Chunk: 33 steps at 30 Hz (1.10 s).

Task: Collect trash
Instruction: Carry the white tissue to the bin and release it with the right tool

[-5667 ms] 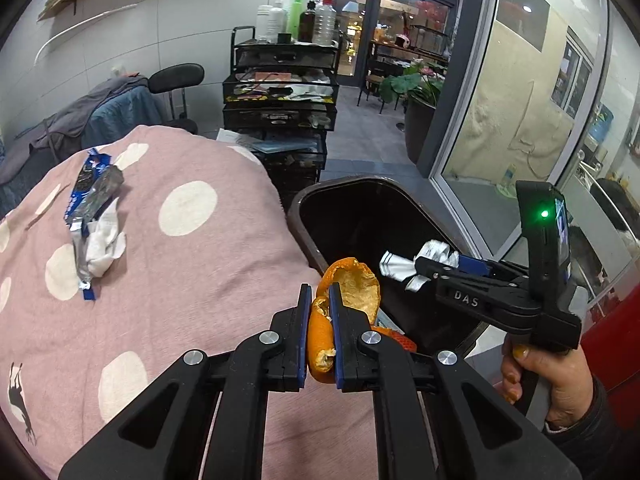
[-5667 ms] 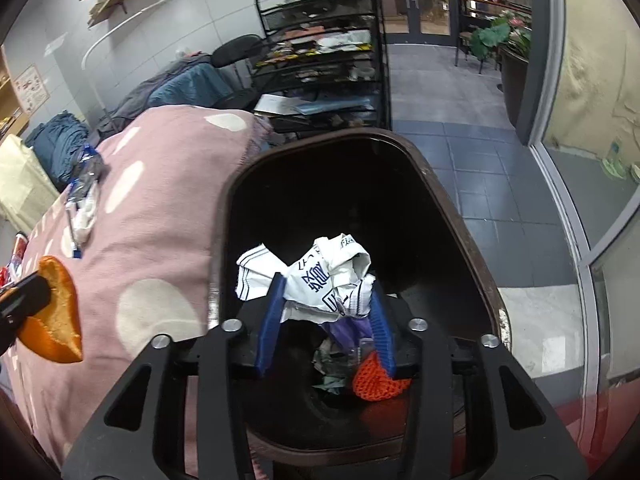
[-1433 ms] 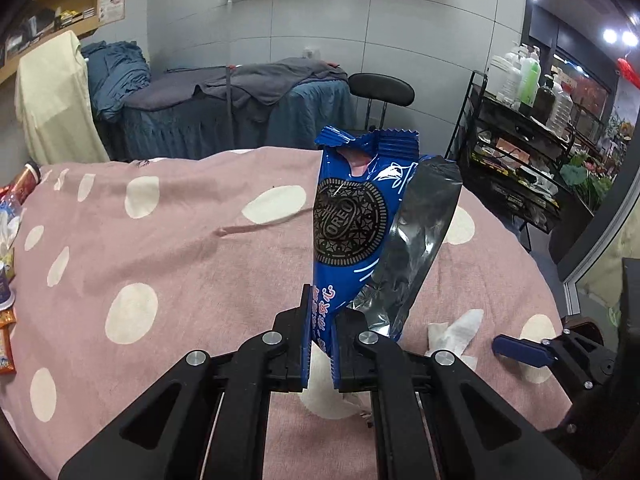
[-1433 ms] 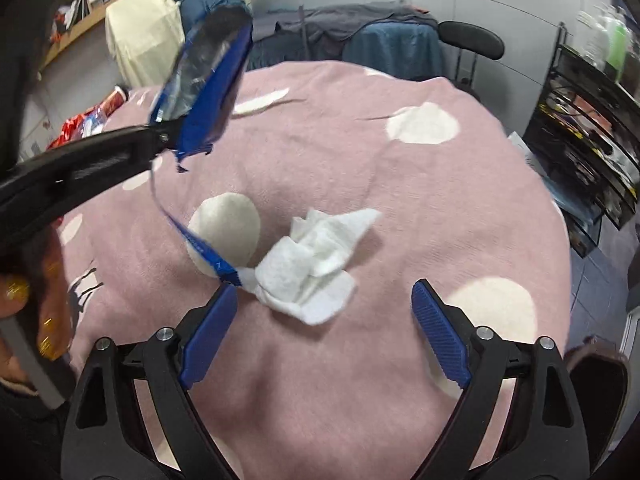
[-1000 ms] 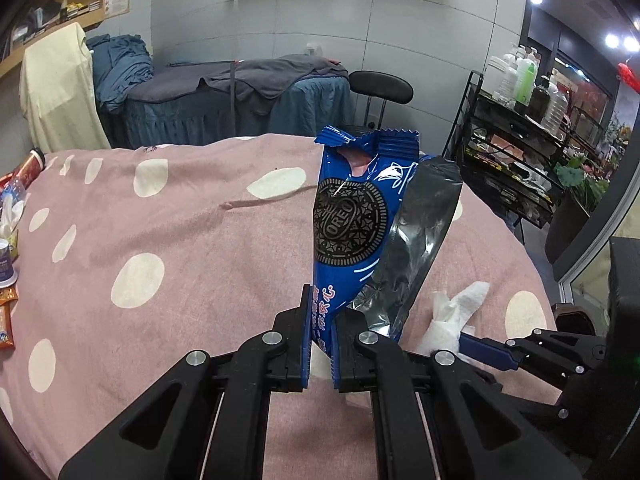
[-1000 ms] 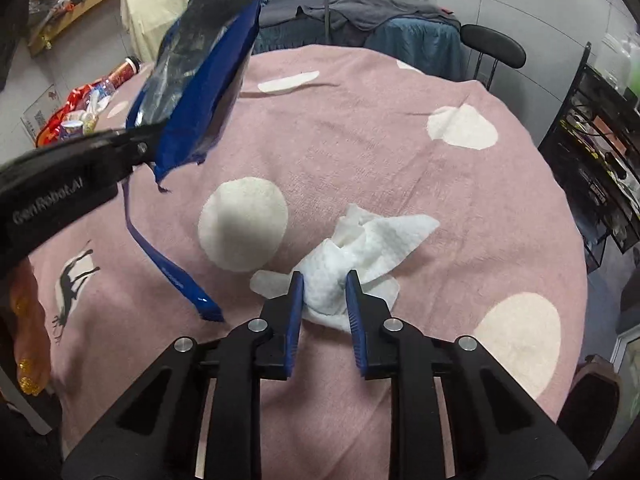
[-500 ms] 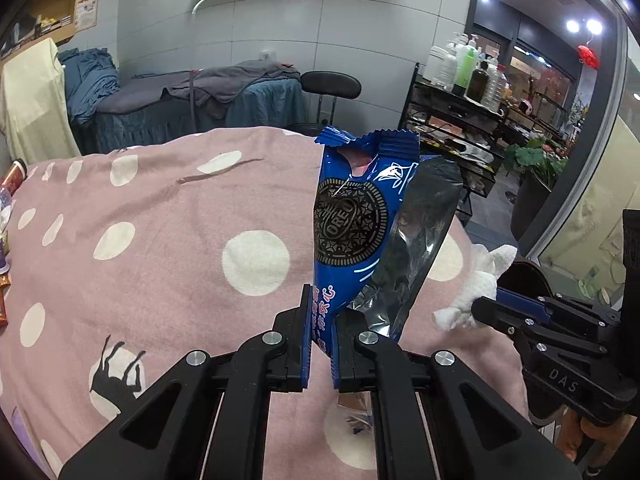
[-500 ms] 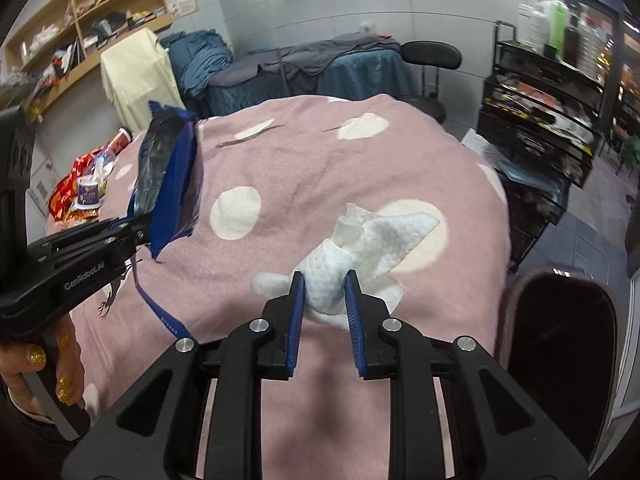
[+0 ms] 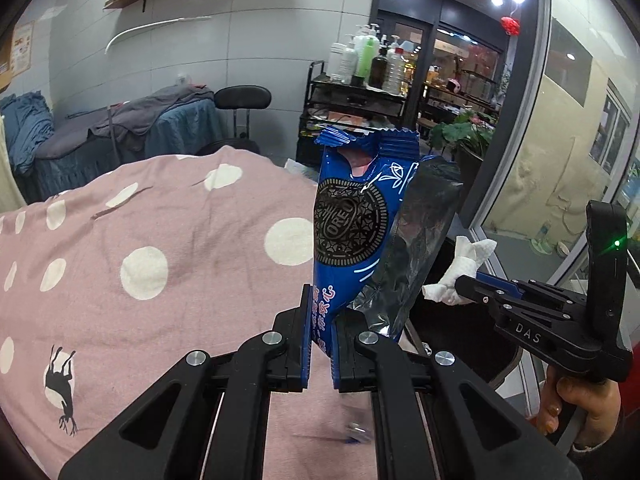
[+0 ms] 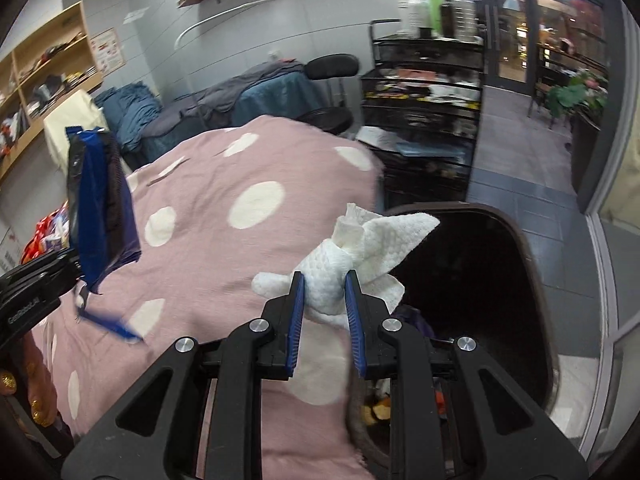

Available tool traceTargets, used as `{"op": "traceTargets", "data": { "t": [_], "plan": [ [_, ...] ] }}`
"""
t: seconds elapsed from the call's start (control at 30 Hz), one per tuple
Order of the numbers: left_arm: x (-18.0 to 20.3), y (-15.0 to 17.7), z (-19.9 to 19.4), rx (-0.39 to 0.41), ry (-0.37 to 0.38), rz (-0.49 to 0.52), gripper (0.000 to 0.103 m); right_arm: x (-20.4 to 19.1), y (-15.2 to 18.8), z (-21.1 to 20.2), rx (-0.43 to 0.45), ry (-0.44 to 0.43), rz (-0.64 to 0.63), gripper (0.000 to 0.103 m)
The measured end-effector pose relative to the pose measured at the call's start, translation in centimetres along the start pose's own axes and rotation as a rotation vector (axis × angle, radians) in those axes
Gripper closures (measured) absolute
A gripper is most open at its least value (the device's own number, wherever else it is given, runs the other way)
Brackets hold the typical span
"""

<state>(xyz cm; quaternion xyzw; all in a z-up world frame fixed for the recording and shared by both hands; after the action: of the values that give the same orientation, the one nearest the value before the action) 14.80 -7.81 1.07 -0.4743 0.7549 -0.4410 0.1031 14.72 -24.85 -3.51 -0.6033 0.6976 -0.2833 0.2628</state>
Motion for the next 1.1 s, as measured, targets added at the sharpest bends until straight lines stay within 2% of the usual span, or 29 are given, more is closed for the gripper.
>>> {"op": "traceTargets", "data": {
  "t": [0.27,0.63,0.67,0.7,0.73,0.8,1.1],
  "plan": [
    [3.4,-0.1,3.0,-0.056,0.055,0.074,0.095,5.7,1.4,1.4,-0.049,0.112,0.085,0.081],
    [6.0,1.0,7.2,-0.156,0.102,0.128,0.095,9.8,4.2,6.6,-0.18,0.2,0.144,0.081],
    [6.1,1.1,7.5,-0.164,0.102,0.132,0.095,9.8,4.2,6.8,-0.184,0.201,0.147,0.079],
    [6.2,1.2,7.8,-0.17,0.103,0.134,0.095,9.9,4.3,7.0,-0.189,0.202,0.15,0.072],
    [6.4,1.3,8.0,-0.175,0.105,0.135,0.095,10.3,4.7,7.4,-0.195,0.21,0.162,0.055],
    [6.4,1.3,8.4,-0.187,0.111,0.135,0.095,10.3,4.9,7.6,-0.189,0.219,0.168,0.033],
    [7.0,1.3,10.6,-0.242,0.127,0.142,0.095,11.4,5.2,7.1,-0.159,0.256,0.195,0.029]
  ]
}}
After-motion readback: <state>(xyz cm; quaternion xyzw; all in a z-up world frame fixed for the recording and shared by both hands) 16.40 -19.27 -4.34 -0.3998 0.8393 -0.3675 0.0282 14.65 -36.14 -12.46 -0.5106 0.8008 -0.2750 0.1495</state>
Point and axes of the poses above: each gripper's, at about its wrist camera, not at the fingertips, and z roughly the way its jaws point, x to its right, y to its underside, the point moved 1 cm from there along z, roughly the way its jaws point, and after that the axes turned 15 degrees about y, right-handed, at the moved point
